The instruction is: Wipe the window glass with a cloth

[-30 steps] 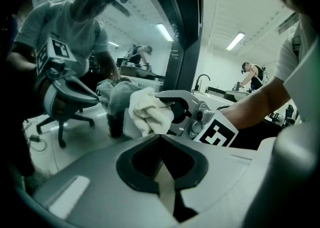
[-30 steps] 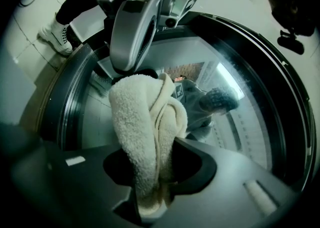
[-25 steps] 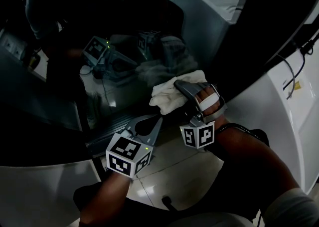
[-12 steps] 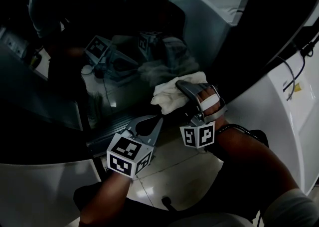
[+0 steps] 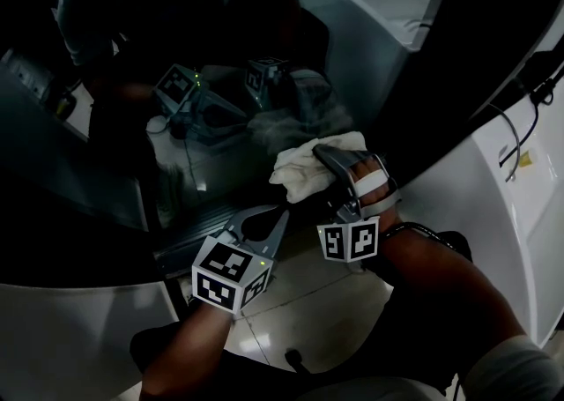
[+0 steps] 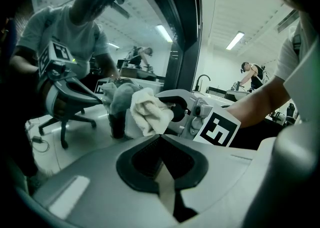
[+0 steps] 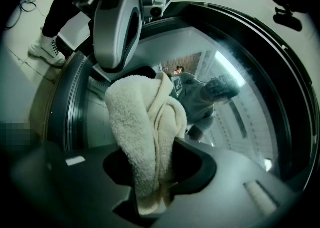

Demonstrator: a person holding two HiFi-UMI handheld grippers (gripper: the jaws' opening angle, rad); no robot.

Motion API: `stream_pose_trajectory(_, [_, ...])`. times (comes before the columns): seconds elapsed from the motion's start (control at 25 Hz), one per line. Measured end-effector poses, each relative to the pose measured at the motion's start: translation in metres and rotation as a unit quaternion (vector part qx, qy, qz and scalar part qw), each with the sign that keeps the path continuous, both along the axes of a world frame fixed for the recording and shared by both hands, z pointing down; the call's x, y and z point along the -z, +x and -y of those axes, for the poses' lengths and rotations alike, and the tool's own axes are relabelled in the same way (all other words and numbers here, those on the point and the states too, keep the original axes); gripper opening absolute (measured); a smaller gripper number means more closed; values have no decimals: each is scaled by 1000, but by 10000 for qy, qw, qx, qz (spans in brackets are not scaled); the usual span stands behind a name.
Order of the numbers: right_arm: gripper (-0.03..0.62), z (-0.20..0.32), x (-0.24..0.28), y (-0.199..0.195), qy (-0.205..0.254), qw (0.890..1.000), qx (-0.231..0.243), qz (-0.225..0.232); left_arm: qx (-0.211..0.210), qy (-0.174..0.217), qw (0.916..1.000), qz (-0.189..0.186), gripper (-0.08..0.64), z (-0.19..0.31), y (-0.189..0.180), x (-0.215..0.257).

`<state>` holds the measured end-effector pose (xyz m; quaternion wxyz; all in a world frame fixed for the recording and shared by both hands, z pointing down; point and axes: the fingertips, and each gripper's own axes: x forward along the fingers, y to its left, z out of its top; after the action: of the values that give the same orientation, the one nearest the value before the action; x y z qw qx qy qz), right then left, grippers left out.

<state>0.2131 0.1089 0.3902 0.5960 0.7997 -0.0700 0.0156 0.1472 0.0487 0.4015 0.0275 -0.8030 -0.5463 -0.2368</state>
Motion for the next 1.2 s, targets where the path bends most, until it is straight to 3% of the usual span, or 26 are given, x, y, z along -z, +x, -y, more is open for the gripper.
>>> stream_pose_trajectory(0.56, [143, -5, -7, 1, 29, 9993, -107, 345, 132, 96, 9999, -18, 17, 8, 1, -7])
stream_pose_trajectory(0.68, [141, -5, -8, 0, 147, 9979, -44, 635, 191, 80, 9998, -63, 17, 11, 4, -5])
stream_pose_trajectory(0.76, [141, -5, -12, -2, 507, 9931, 50, 1053, 241, 76, 9997, -70, 17, 12, 5, -4])
stream_pose_trajectory(0.84, [140, -3, -16, -6, 1265, 9786, 98, 1622, 296, 81, 9995, -57, 17, 13, 5, -4])
stream_pose_trajectory(0.92, [140, 1, -19, -10, 2034, 9569, 84, 2072, 370, 91, 9993, -58, 17, 14, 6, -4])
stream_pose_trajectory(1.12, [140, 13, -20, -29, 2901, 9246, 174, 2463, 629, 106, 9980, -30, 17, 20, 8, -9])
stream_pose_trajectory(1.2, [140, 16, -20, -43, 3382, 9046, 72, 2594, 764, 21, 9971, -70, 17, 27, 8, -3])
